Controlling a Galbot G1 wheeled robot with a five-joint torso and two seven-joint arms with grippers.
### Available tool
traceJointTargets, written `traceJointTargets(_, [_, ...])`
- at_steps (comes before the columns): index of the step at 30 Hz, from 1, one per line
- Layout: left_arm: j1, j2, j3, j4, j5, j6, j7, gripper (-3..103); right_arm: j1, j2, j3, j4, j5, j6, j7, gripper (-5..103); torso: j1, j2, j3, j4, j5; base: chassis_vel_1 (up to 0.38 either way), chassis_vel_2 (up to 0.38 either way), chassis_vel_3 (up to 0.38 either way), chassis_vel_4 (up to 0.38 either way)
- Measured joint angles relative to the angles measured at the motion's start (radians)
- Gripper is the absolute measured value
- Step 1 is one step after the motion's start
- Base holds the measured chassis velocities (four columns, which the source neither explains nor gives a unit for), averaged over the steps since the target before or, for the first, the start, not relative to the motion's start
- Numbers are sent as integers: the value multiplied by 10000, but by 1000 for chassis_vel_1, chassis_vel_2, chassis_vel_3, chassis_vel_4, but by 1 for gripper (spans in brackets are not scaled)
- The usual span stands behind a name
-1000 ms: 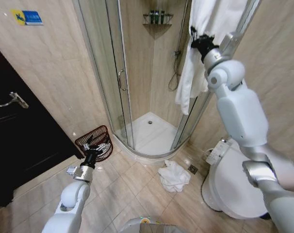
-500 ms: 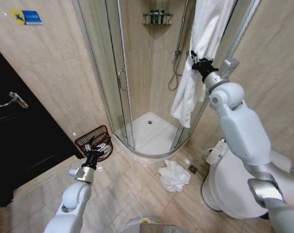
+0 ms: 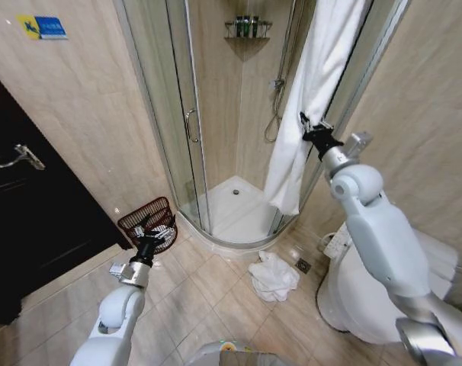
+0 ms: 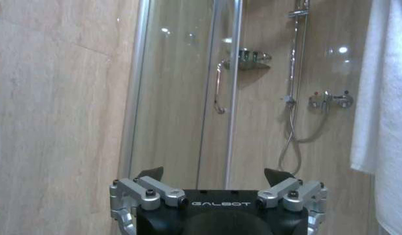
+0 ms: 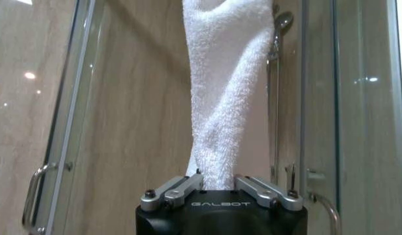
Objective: Discard the used towel into the hamper.
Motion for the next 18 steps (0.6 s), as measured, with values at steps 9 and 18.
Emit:
traceJointTargets(9, [21,-48,60,-68,77,18,27,100,-1242,97,764,661,-283,120,-179,4,0,0,-1,1,-4,0,0,0,0])
traceJointTargets(18, [139,-47,61,-40,76,-45,87,100,-2682,525,1346,964,-743,409,-426,4,-1,1,-1,0,-2,0,0,0,0])
